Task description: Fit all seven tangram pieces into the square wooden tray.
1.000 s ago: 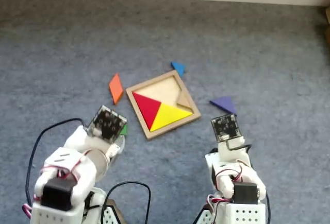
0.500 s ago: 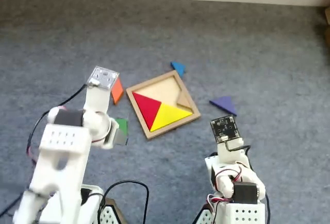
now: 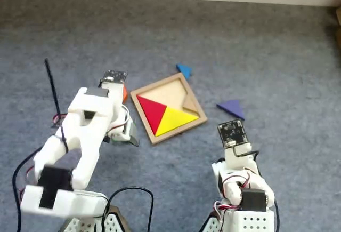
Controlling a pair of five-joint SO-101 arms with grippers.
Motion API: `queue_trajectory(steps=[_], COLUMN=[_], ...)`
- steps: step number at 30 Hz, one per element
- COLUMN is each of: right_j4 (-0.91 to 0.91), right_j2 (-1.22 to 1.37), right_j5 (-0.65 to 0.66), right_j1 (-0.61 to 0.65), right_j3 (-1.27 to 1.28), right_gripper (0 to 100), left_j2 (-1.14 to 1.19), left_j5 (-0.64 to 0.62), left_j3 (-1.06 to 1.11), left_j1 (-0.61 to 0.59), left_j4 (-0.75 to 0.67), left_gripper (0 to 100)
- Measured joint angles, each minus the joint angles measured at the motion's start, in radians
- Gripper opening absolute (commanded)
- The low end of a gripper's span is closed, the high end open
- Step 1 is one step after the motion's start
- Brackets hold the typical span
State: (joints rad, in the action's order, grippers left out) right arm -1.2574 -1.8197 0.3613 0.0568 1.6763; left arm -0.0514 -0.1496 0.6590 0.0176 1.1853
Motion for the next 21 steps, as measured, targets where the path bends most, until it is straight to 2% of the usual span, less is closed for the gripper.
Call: queue_trajectory(steps=[6, 21], right_j4=[0.000, 0.000], right_j2=[0.000, 0.000], right_j5=[0.000, 0.000], right_j1=[0.000, 0.000], right_j3=[0.000, 0.000], right_gripper=[2.7, 2.7], left_j2=[0.146, 0.176], left_j5=[-0.008, -0.008], left_j3=[-0.080, -0.109], left_j1=[0.008, 0.008], left_j4=[-0.052, -0.052], left_gripper=[16, 16])
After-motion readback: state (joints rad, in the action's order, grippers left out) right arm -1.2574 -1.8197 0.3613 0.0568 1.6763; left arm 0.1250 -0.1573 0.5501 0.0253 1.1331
